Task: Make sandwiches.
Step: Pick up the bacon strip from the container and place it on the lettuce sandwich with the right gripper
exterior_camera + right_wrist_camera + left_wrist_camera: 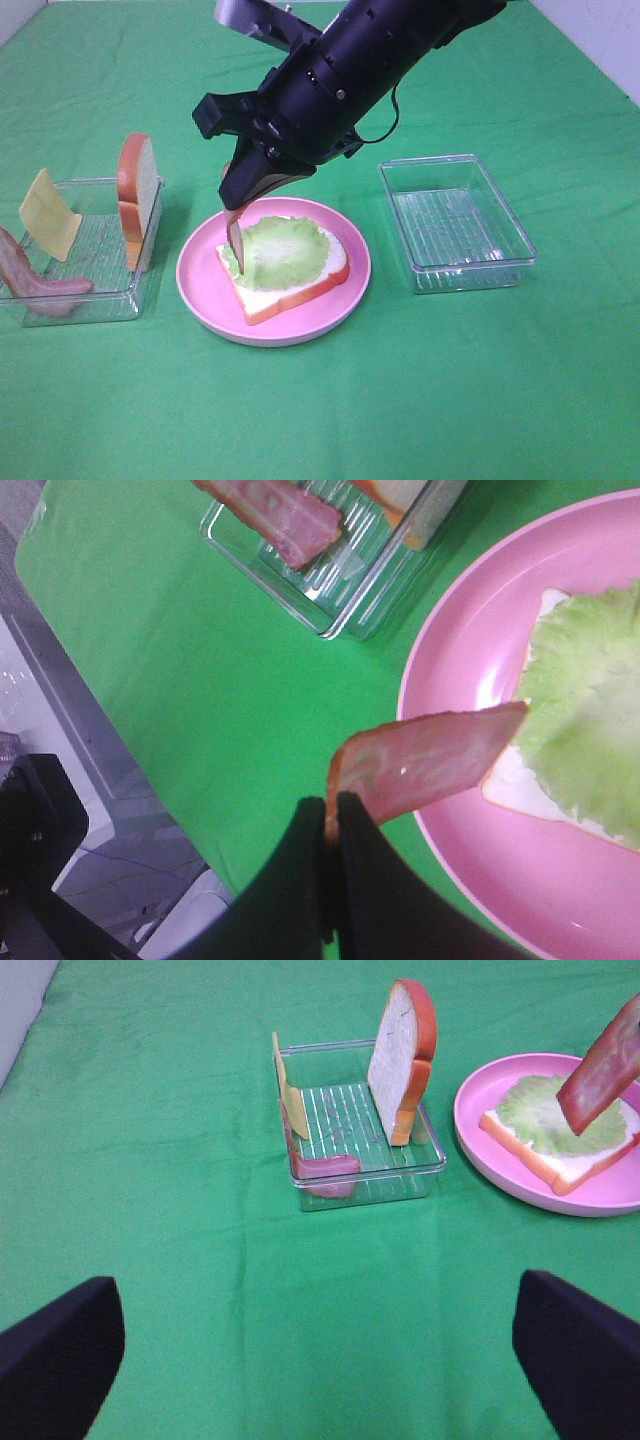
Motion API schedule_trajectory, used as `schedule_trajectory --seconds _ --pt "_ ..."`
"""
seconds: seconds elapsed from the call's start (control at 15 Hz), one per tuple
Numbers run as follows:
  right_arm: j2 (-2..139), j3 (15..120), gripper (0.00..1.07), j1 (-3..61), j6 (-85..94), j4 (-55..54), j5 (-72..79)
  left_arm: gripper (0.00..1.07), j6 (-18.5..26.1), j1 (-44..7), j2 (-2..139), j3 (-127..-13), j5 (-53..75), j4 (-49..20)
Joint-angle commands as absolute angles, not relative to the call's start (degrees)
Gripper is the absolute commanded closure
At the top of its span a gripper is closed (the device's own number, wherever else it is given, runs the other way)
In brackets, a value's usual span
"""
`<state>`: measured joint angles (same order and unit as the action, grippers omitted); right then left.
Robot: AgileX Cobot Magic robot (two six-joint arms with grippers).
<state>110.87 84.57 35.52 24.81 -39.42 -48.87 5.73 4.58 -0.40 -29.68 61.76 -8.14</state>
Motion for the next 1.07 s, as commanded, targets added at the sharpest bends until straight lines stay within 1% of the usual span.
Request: schedule_trajectory --seconds 0.07,0.2,0.33,0.53,0.67,1.07 --pt "113.96 84.91 1.07 35.52 28.99 -42.06 -47.44 0.07 5.5 4.35 -0.4 -29.56 61.88 -7.91" --pt "115.39 84.91 1.07 35.47 30.65 -41.02 -46.87 0.07 5.5 4.35 -0.4 -29.56 61.88 -7.91" --pt "115.68 84.91 1.07 35.47 29.68 -36.9 -44.81 0.07 5.5 4.35 -0.4 -29.56 61.88 -7.91" --pt "115.74 84.91 1.07 35.47 22.92 -23.15 -41.25 0.07 5.5 4.35 -0.4 -29.56 61.88 -7.91" --pt "116.08 84.91 1.07 35.47 19.31 -16.62 -40.34 0.07 5.5 4.35 -0.4 -29.56 61.88 -7.91" --pt "120.15 84.91 1.07 35.47 18.22 -13.24 -39.02 0.07 5.5 4.35 -0.4 -29.56 61.88 -7.91"
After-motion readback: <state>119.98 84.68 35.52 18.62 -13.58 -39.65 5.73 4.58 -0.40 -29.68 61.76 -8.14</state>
